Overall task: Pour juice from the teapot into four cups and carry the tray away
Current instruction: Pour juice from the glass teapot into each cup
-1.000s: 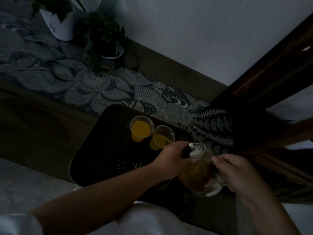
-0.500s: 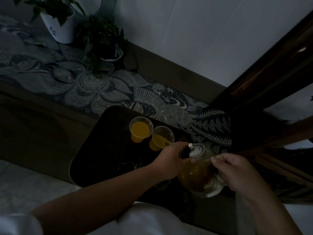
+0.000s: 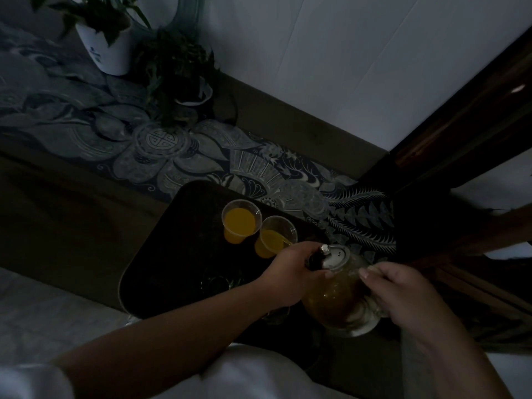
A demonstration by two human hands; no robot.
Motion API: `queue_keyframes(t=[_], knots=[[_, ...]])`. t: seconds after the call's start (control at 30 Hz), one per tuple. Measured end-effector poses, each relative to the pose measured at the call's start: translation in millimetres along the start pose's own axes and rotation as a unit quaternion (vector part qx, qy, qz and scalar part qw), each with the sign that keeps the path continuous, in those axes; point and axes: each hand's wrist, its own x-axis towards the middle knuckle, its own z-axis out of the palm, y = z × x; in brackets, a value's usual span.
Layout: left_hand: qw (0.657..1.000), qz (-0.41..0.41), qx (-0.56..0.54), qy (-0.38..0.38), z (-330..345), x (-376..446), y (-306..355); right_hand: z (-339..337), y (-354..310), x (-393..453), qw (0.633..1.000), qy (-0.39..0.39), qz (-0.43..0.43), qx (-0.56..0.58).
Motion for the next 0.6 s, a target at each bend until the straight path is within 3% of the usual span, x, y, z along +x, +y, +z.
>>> queue_keyframes(t=[0.6], knots=[[1.000, -0.006, 0.008, 0.010, 0.4, -0.5, -4.3, 1.1, -6.4, -4.3, 0.995, 0.021, -0.008, -0.102]])
